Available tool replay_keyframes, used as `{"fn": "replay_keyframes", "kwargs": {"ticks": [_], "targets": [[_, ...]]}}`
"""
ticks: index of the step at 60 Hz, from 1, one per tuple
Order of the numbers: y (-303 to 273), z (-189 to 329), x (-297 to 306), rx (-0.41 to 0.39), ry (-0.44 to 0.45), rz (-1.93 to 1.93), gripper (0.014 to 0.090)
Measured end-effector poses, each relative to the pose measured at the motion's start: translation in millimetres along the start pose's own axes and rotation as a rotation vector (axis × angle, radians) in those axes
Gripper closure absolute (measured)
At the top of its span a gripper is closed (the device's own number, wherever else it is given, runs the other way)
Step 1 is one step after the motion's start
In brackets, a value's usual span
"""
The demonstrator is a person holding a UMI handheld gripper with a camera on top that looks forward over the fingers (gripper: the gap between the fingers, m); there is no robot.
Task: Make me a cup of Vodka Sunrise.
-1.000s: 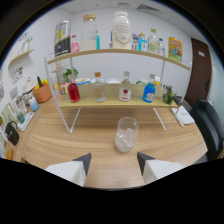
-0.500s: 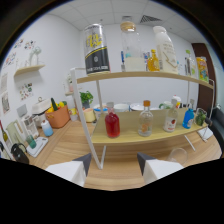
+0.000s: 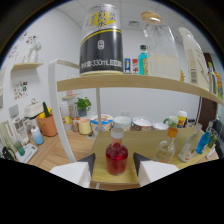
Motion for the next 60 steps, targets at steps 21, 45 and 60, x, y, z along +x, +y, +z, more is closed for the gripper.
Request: {"fn": "replay_keyframes", "kwargs": {"ticks": [21, 45, 60], "targets": [[-5, 13, 7, 0.023, 0.030, 0.022, 0.0690], [-7, -50, 5, 0.064, -0.024, -0.019, 0.0700], [35, -89, 45, 0.016, -0.025, 0.144, 0.0698]]}}
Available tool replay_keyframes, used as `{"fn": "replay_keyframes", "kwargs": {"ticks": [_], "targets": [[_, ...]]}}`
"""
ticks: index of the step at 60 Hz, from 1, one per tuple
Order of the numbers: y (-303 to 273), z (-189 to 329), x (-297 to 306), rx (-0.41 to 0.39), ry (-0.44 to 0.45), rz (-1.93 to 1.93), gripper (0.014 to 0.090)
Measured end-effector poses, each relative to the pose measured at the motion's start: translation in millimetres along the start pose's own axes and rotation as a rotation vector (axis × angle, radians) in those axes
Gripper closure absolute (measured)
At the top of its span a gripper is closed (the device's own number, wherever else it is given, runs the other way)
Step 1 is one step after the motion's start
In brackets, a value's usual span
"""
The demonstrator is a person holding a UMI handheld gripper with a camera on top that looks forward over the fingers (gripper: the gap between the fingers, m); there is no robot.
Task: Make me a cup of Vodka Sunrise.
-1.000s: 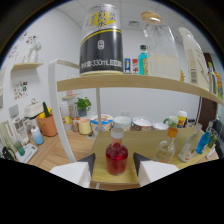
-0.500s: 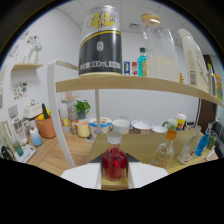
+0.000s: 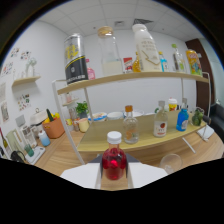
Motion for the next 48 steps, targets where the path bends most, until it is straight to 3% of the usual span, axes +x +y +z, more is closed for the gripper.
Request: {"fn": "replay_keyframes", "kwargs": {"ticks": [14, 43, 48], "targets": [[3, -12, 29, -0.010, -0.061, 0.503, 0.0700], [-39, -10, 53, 0.103, -0.371, 1.653, 0.0702], [-49, -13, 62, 0.115, -0.471, 1.867, 0.0700]]}}
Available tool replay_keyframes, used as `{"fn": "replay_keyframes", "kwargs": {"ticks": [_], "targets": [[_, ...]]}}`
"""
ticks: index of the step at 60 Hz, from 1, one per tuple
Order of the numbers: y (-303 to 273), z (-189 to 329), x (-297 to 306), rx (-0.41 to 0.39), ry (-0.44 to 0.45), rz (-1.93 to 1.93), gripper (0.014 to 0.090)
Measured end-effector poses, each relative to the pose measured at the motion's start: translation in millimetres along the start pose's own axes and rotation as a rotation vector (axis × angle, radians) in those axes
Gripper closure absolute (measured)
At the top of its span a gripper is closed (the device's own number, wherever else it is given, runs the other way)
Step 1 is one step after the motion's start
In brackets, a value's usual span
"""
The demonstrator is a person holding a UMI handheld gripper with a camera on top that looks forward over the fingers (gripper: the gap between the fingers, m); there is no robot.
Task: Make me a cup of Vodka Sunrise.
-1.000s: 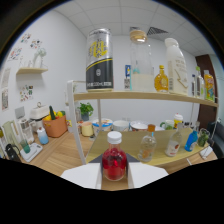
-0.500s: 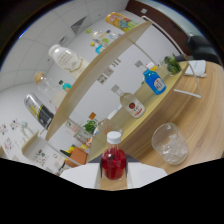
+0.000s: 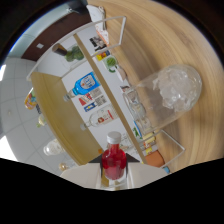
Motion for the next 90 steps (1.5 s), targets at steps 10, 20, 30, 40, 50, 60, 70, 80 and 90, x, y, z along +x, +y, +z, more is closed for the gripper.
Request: {"fn": "replay_keyframes", "kwargs": {"ticks": [10, 20, 30, 40, 50, 60, 70, 80, 90], "targets": [[-3, 1, -5, 0.009, -0.055, 0.145, 0.0698], [-8, 0, 1, 0.034, -0.044, 0.168, 0.0702], [-3, -1, -4, 0.021, -0.033, 0.067, 0.0702], [8, 2, -23, 0.014, 0.006, -0.213, 0.0701], [41, 6, -35, -0.002, 0.111, -0.794, 0.0700], [72, 15, -19, 0.017, 0.178, -1.364, 0.0699], [70, 22, 55, -0.015, 0.321, -1.706, 0.0700], [55, 22, 145, -0.098, 0.483, -1.849, 0.0700], [36, 22, 202, -0.157, 0.627, -1.888, 0.0701]]}}
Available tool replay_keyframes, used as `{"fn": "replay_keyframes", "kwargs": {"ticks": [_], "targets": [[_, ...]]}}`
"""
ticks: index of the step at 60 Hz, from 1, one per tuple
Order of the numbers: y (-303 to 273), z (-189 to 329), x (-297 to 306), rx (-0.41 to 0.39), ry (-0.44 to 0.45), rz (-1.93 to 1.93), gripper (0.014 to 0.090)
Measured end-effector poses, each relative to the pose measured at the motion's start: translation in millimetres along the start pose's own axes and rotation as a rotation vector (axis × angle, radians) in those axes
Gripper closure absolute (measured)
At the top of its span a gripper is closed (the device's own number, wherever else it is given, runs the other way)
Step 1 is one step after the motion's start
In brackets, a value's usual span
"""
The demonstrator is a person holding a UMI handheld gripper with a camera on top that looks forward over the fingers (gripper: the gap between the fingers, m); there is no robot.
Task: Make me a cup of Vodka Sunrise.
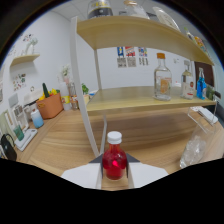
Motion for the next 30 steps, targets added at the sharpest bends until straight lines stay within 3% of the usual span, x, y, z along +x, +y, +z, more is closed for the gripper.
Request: {"fn": "replay_keyframes", "kwargs": {"ticks": [17, 30], "targets": [[42, 17, -2, -0.125, 0.022, -0.017, 0.0701], [47, 16, -4, -0.137, 0.007, -0.040, 0.0694]]}}
